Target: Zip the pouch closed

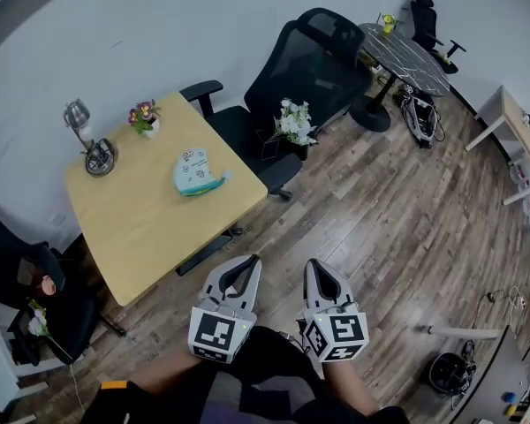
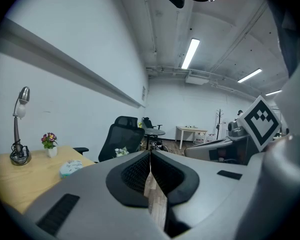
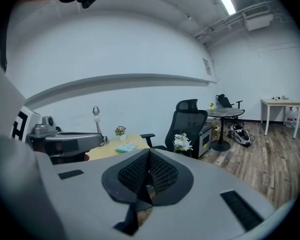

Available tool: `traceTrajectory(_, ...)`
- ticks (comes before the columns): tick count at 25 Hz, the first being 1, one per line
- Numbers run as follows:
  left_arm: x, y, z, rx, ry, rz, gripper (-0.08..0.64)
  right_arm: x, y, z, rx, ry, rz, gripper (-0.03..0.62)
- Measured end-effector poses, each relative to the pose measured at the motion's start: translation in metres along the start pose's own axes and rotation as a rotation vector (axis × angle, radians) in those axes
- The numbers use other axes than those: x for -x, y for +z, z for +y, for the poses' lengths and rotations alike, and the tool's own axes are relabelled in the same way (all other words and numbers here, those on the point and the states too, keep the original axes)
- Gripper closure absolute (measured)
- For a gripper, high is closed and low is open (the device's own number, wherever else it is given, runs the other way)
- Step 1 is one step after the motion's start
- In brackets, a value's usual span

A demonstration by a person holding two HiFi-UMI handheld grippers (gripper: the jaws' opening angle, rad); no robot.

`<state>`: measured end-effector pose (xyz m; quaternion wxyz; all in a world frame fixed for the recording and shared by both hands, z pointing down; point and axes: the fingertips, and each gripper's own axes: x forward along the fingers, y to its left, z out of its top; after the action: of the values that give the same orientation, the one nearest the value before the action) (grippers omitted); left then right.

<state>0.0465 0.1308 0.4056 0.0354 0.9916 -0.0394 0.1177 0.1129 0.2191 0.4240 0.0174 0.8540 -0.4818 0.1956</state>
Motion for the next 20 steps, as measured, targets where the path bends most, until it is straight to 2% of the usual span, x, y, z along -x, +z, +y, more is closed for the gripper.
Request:
traceTrajectory(6,-0.027,0.017,0.045,0.004,0.008,-0.004,0.546,-0.049,0.025,0.006,0.014,0.012,0.010,0.578)
traceTrajectory(10,-0.035,0.039,0.073,-0.006,0.028,-0.030,0.546,-0.075,0.050,0.020,0.055,0.053,-0.002,0.577)
traceTrajectory(15,-0.031,0.046,0.110,-0.007,0.089,-0.043,0.546,-0.111,0.069,0.040,0.162,0.142,0.000,0.577)
traceTrajectory(20,-0.015,0.042,0.152,0.004,0.187,-0.040,0.546,-0.152,0.074,0.061,0.309,0.224,0.056,0.577)
